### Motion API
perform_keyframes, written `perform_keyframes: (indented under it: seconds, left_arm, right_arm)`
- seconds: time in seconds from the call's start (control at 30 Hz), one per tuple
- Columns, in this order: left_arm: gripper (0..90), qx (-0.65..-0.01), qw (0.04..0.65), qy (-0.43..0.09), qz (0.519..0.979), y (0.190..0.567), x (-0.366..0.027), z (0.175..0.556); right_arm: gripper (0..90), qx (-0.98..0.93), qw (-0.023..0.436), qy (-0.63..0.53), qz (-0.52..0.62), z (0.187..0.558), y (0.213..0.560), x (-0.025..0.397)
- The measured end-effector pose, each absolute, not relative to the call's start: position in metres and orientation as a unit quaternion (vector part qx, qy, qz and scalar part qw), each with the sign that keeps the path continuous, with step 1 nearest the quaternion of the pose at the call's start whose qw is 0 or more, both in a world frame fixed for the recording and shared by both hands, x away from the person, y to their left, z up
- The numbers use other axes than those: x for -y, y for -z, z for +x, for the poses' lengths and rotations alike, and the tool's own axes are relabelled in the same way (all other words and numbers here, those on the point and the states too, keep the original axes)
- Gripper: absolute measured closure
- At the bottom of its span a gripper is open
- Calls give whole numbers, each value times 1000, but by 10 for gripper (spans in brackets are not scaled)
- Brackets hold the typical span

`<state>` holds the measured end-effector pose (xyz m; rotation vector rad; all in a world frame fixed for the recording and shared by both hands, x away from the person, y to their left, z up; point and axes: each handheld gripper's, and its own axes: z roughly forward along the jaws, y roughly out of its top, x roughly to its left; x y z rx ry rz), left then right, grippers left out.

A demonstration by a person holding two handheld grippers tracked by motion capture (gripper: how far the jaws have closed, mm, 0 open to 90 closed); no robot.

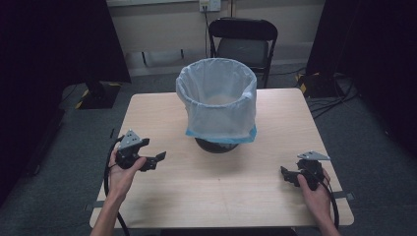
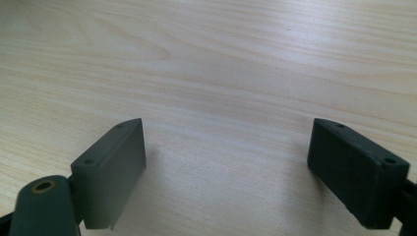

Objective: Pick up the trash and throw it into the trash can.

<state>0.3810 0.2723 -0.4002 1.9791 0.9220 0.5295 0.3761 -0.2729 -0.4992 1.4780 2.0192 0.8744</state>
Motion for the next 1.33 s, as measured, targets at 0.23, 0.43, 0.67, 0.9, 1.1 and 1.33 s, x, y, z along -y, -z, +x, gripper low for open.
perform_keyframes:
  seconds: [0.23,0.43,0.67,0.9,1.1,1.33]
  left_arm:
    - [165,-385,405,-204,804,426,-277,367]
    - [165,-404,385,-185,809,453,-282,360]
    - [172,-415,358,-162,820,482,-286,354]
    - [162,-416,354,-154,823,496,-284,352]
    - [131,-399,361,-174,825,500,-285,352]
    - [131,-400,361,-174,824,501,-284,352]
  right_arm:
    - [139,-739,243,-320,541,376,499,273]
    - [138,-739,243,-320,541,376,499,273]
    - [139,-739,243,-320,541,376,499,273]
    - [138,-739,243,-320,541,376,499,273]
    - [139,-739,243,-320,541,376,499,273]
    - [139,-739,243,-320,541,376,499,273]
